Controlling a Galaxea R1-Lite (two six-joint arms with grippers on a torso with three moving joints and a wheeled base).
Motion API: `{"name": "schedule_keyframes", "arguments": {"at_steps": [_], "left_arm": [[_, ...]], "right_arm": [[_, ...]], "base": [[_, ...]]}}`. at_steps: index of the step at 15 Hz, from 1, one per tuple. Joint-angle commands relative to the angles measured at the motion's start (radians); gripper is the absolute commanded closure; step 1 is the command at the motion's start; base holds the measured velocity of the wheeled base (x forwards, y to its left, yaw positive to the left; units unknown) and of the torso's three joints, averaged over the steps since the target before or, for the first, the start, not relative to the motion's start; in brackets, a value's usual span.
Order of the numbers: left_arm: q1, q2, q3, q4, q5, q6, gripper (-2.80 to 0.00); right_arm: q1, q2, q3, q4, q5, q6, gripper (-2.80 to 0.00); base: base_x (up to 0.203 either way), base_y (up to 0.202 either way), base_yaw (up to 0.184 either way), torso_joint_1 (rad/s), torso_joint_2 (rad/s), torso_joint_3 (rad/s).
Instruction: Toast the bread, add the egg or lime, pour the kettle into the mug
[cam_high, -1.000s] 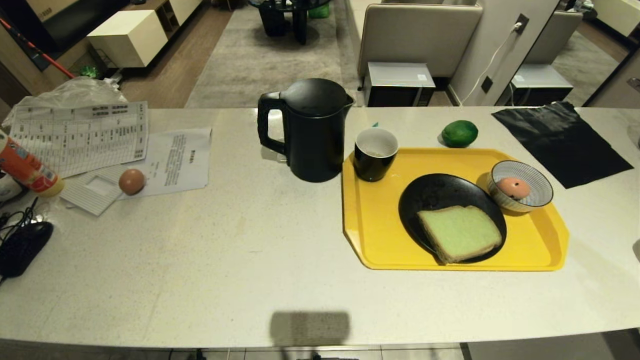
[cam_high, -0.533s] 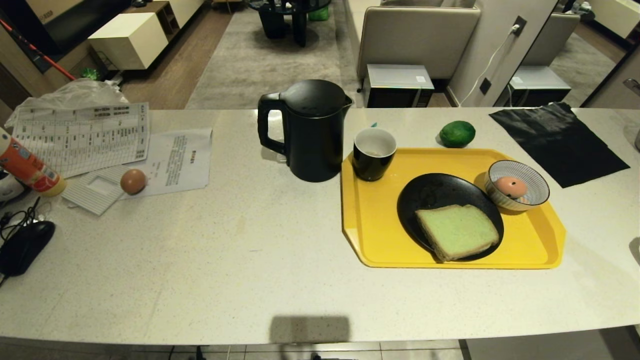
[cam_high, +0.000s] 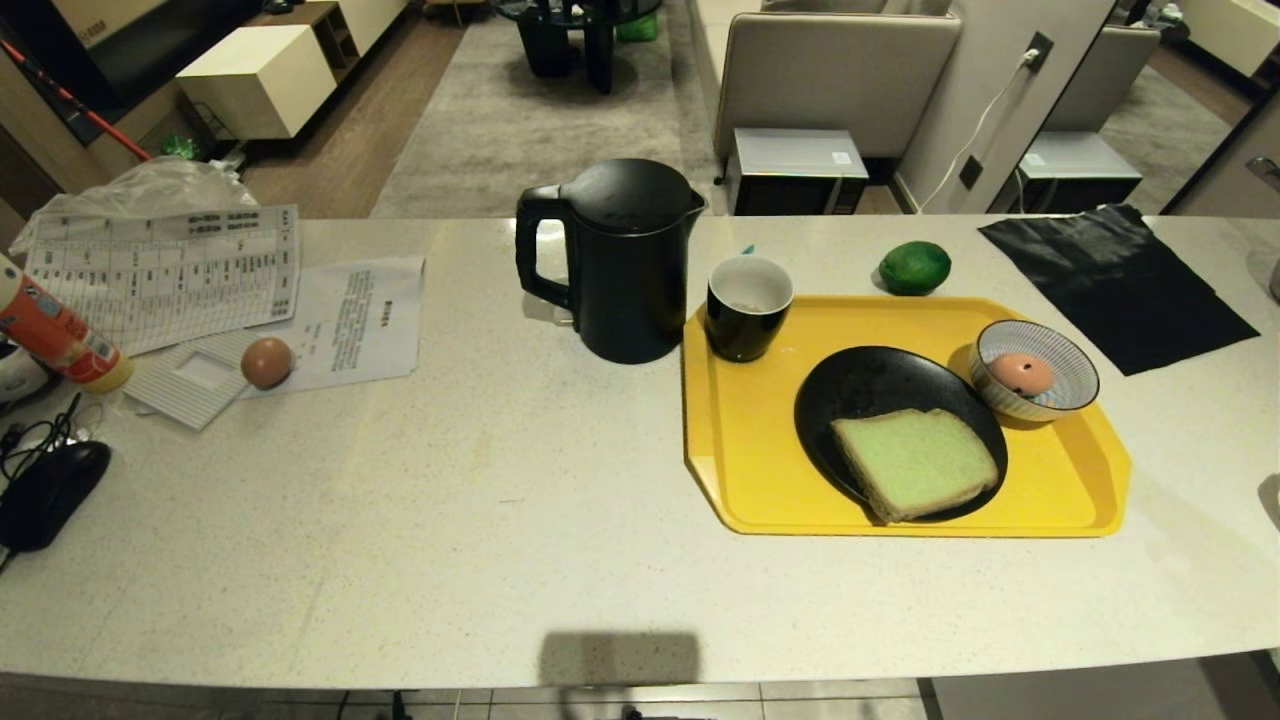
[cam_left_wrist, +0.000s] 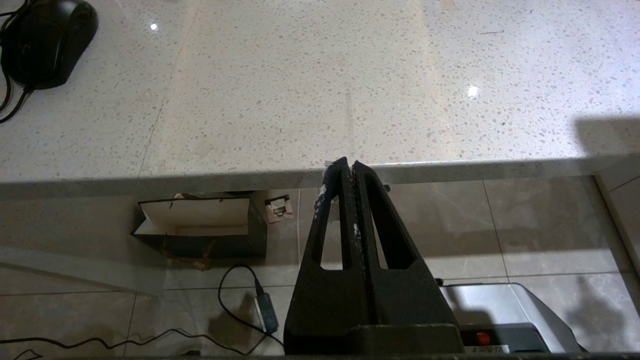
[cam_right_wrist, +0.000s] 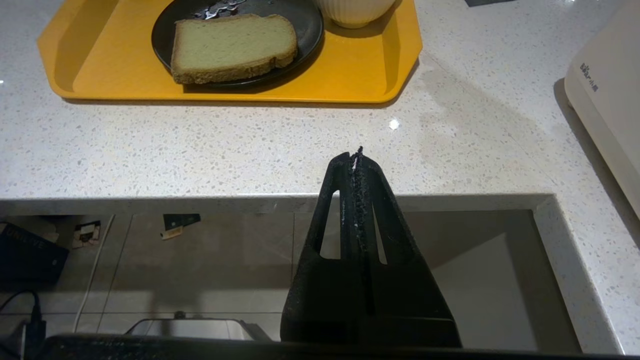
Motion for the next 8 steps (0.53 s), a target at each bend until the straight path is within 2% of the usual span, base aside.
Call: {"name": "schedule_keyframes", "arguments": {"at_steps": [1, 8], "left_arm": [[0.000, 0.001, 0.000, 0.000, 0.000, 0.000, 0.00], [0.000, 0.001, 0.000, 0.000, 0.000, 0.000, 0.00]], "right_arm": [[0.000, 0.002, 0.026, -0.001, 0.003, -0.006, 0.00], [0.000, 0.002, 0.026, -0.001, 0.000, 0.002, 0.00]], "base": [[0.000, 0.000, 0.000, 0.000, 0.00, 0.000], [0.000, 0.000, 0.000, 0.000, 0.00, 0.000]]}}
